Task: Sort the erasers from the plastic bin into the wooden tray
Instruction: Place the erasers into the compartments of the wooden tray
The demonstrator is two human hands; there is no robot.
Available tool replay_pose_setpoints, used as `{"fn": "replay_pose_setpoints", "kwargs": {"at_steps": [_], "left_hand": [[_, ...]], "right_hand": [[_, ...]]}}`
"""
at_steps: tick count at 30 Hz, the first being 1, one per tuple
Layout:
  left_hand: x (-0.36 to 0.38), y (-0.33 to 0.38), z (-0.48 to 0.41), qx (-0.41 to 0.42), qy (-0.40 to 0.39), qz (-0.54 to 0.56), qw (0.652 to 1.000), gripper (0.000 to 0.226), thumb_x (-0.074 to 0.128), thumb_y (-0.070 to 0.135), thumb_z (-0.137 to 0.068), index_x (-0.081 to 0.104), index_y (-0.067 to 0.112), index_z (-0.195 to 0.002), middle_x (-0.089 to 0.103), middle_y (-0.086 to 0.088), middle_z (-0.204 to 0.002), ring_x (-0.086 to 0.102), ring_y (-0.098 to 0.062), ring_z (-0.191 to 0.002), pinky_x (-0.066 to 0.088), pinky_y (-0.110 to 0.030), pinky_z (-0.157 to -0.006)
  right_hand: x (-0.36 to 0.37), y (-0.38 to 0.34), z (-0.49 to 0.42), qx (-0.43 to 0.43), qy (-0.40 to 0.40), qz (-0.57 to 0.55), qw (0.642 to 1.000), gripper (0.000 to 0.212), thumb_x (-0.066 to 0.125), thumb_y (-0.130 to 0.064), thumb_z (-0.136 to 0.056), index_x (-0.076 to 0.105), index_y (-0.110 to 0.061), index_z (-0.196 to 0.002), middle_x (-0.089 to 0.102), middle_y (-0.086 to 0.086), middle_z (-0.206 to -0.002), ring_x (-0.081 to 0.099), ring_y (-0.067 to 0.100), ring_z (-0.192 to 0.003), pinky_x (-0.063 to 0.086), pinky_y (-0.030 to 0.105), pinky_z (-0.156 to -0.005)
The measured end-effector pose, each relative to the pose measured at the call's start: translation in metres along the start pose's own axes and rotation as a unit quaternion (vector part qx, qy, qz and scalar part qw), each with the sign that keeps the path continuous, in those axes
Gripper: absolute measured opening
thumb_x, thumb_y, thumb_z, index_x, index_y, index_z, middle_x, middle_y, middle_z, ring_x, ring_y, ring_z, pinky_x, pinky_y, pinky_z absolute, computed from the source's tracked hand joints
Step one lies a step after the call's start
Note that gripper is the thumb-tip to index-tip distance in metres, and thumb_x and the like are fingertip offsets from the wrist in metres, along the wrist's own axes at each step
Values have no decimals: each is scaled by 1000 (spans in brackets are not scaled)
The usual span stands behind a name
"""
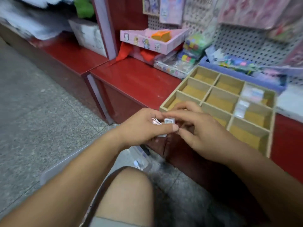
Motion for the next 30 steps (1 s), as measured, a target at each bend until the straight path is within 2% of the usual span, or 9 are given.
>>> {"fn": "replay_pose_setpoints", "kwargs": {"at_steps": [3,6,11,14,17,20,24,27,30], "left_hand": [[26,27,-17,4,-7,-13,1000,12,77,23,-90,78,11,-91,58,-6,-65,45,-15,-54,37,-23,-50],[48,39,-35,-7,-5,-19,1000,25,80,31,-87,77,7,-91,61,-7,-68,48,-18,-58,34,-38,-60],[70,49,-70,-4,47,-6,999,19,81,29,-84,72,13,-83,61,0,-64,48,-12,-53,33,-23,-54],[89,47,-92,-10,52,-10,999,18,84,20,-81,68,14,-84,55,6,-55,41,-5,-42,30,-16,-42],[107,43,-111,-13,33,-54,998,12,79,8,-86,69,11,-92,57,12,-57,46,0,-46,35,-11,-44],[117,35,-128,-31,5,-89,996,12,69,3,-93,69,7,-104,56,4,-68,45,-2,-46,36,-13,-46],[126,30,-143,-38,-14,-70,997,9,67,10,-96,67,10,-106,56,1,-70,43,-10,-50,38,-19,-45],[121,27,-149,-25,3,-63,998,10,66,20,-98,63,12,-101,58,2,-66,47,-6,-46,37,-20,-44],[121,30,-154,17,12,-62,998,13,67,25,-96,62,15,-100,59,7,-64,50,-7,-53,38,-20,-51]], "right_hand": [[-35,9,19,10,34,28,999,42,69,-6,-90,63,-37,-119,53,-11,-113,60,6,-97,50,22,-83],[-71,29,43,46,126,40,990,23,74,-26,-83,60,-33,-100,55,-12,-94,58,4,-83,50,30,-74],[-126,108,91,206,250,-17,946,26,83,-19,-81,63,-30,-94,58,-8,-69,53,4,-59,47,32,-65],[-155,142,108,267,260,34,927,27,82,-22,-82,67,-34,-101,62,-8,-75,60,7,-69,47,27,-70],[-163,169,114,310,245,59,917,22,79,-22,-85,70,-28,-104,64,-4,-76,61,10,-73,44,22,-68],[-166,183,109,320,227,106,914,20,78,-25,-85,65,-27,-100,54,-13,-83,55,10,-79,38,27,-72],[-173,199,107,348,212,166,898,21,80,-29,-82,64,-29,-96,55,-12,-87,55,16,-90,44,31,-77],[-176,208,106,367,204,206,884,16,79,-31,-83,63,-29,-86,58,-8,-86,57,20,-90,44,32,-72],[-175,212,103,384,193,241,870,10,76,-33,-88,69,-27,-85,54,-3,-96,52,21,-101,45,34,-78]]}}
Point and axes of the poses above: each hand's wrist, its own z-axis away from the middle knuckle, its own x-axis out of the palm, y = z × x, the point moved 9 cm from there along -z, towards the middle knuckle
